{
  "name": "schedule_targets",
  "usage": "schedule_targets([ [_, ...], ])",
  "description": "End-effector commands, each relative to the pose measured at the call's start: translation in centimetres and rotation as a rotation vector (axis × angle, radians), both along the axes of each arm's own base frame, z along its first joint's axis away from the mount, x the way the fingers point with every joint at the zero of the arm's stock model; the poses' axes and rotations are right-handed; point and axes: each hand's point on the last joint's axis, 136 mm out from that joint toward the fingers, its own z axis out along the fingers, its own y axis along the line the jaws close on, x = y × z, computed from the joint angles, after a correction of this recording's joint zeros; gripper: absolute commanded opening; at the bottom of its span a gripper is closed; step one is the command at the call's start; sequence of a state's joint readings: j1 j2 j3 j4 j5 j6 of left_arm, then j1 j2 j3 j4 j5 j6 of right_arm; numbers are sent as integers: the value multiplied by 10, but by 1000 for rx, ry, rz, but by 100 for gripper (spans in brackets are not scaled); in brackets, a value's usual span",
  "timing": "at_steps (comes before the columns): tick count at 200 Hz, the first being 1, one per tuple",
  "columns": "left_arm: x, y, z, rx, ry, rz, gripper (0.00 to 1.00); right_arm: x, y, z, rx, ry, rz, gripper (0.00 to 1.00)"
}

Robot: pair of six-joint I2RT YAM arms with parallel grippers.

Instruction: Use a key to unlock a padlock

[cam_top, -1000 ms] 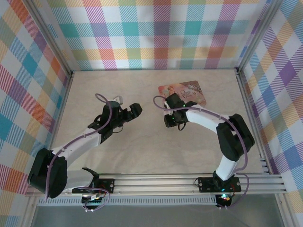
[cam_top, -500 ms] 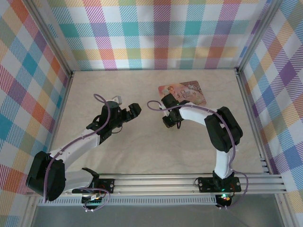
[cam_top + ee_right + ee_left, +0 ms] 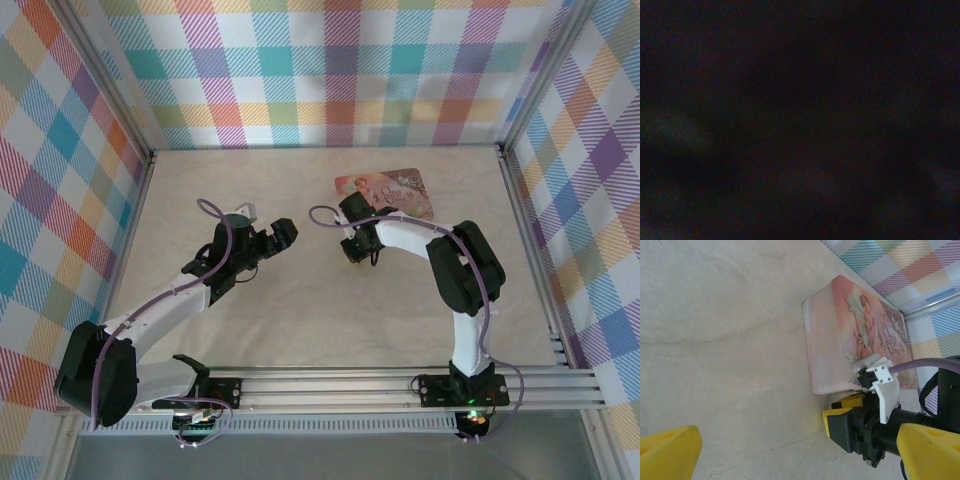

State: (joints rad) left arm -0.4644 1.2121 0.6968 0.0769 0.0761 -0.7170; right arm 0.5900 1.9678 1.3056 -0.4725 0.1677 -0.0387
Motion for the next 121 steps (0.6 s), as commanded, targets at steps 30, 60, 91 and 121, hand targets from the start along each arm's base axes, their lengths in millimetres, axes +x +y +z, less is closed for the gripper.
schedule_targets([
  [30, -1, -2, 15, 11, -41, -9, 100, -12, -7, -11, -21, 77, -27, 30],
  [60, -1, -2, 15, 12, -41, -10, 100, -16, -9, -14, -30, 98, -36, 28],
  [91, -2, -1, 15, 15, -41, -7, 100, -18, -12, -13, -41, 102, -38, 23],
  [121, -3, 0, 15, 14, -42, -6, 100, -17, -14, -11, -54, 94, -41, 13],
])
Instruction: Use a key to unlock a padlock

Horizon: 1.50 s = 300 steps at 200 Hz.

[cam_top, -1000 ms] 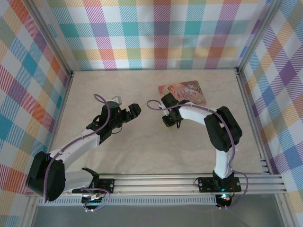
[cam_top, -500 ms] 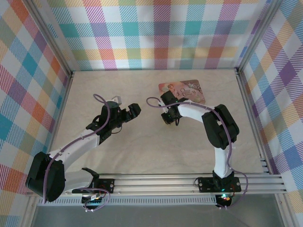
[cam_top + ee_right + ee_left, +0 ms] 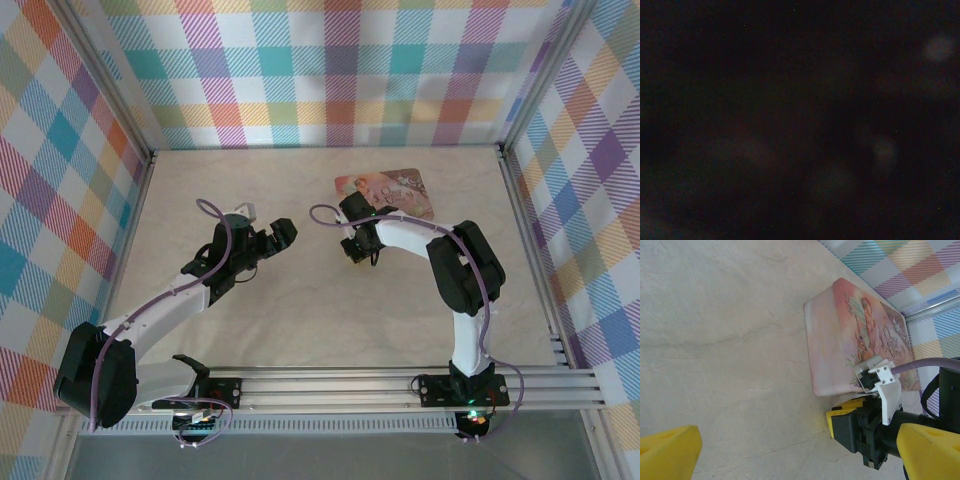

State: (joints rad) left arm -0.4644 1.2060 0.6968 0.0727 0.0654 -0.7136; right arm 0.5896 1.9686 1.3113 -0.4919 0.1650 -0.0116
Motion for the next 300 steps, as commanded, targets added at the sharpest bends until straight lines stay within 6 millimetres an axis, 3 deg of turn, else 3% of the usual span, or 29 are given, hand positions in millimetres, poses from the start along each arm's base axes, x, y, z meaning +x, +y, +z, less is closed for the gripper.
schedule_targets([
  [1, -3, -2, 14, 8, -36, -14, 100, -14, -13, -11, -56, 76, -15, 13],
  [38, -4, 0, 15, 15, -42, -9, 100, -13, -15, -2, -57, 54, -22, 2],
  [66, -5, 1, 17, 6, -48, -2, 100, -13, -11, 23, 2, 25, -55, 0],
  [138, 3, -30, 60, -260, -97, -69, 100, -34, 8, 106, 330, 4, -239, 0],
  [197, 19, -61, 105, -618, -137, -141, 98, -41, 18, 196, 677, -84, -382, 0],
  [231, 23, -75, 123, -727, -163, -194, 97, -43, 25, 238, 849, -110, -412, 0],
  [256, 22, -86, 130, -769, -181, -241, 96, -47, 36, 256, 964, -74, -409, 0],
  [300, 20, -107, 134, -868, -174, -303, 93, -47, 56, 270, 1079, 1, -387, 0],
])
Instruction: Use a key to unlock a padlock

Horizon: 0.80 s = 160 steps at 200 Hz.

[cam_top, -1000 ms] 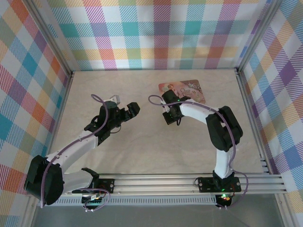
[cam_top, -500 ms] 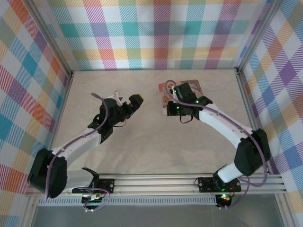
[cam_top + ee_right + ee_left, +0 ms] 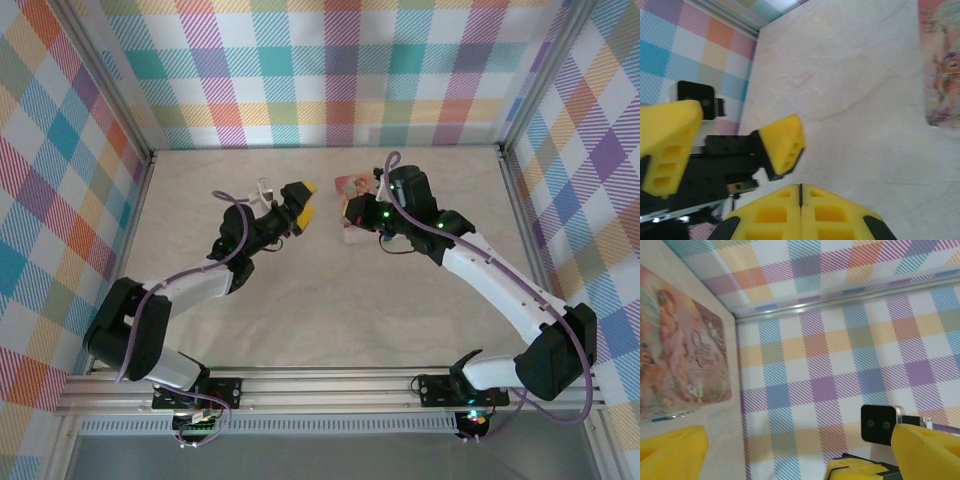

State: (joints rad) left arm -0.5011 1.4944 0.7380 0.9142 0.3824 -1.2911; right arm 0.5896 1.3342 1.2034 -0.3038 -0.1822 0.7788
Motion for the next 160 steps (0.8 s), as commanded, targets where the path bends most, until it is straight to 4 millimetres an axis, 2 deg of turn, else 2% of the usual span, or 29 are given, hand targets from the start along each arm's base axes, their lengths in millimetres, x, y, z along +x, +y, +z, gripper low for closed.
schedule_targets([
  [1, -9, -16, 35, -113, -85, -68, 93, 0, 18, 13, 122, 21, 36, 0],
  [69, -19, -41, 42, -150, -93, -133, 93, 5, 31, 5, 166, 68, 44, 0],
  [125, -22, -51, 39, -153, -89, -155, 93, 11, 27, -4, 152, 77, 1, 0],
  [160, -23, -55, 38, -152, -85, -166, 86, 15, 21, -9, 126, 75, -37, 0],
])
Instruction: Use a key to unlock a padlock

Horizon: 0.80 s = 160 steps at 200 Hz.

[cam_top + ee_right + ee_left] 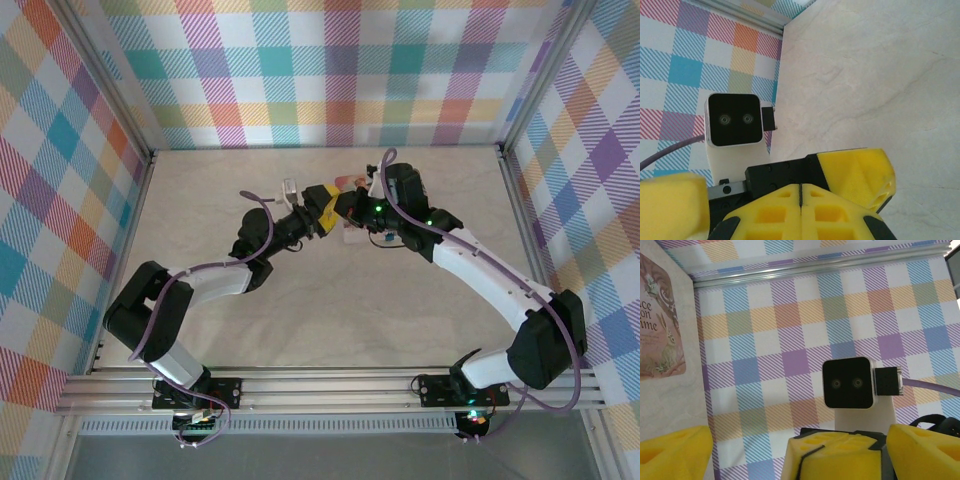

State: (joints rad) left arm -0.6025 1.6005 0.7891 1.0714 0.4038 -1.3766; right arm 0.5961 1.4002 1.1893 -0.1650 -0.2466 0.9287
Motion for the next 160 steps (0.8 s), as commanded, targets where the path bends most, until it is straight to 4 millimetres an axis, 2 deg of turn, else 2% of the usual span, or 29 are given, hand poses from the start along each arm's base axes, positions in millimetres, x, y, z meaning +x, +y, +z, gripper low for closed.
schedule_targets([
  [1, -6, -8, 25, -55, -62, -32, 86, 4, -3, -7, -12, 1, -34, 0],
  [33, -7, -9, 25, -57, -58, -38, 80, 7, -8, -11, -39, 2, -62, 0],
  [74, -7, -11, 21, -54, -48, -42, 77, 9, -18, -15, -81, -5, -103, 0],
  [124, -5, -14, 14, -50, -27, -46, 73, 12, -24, -17, -92, -3, -126, 0],
  [160, -4, -16, 9, -42, -14, -48, 67, 12, -26, -17, -97, -3, -134, 0],
])
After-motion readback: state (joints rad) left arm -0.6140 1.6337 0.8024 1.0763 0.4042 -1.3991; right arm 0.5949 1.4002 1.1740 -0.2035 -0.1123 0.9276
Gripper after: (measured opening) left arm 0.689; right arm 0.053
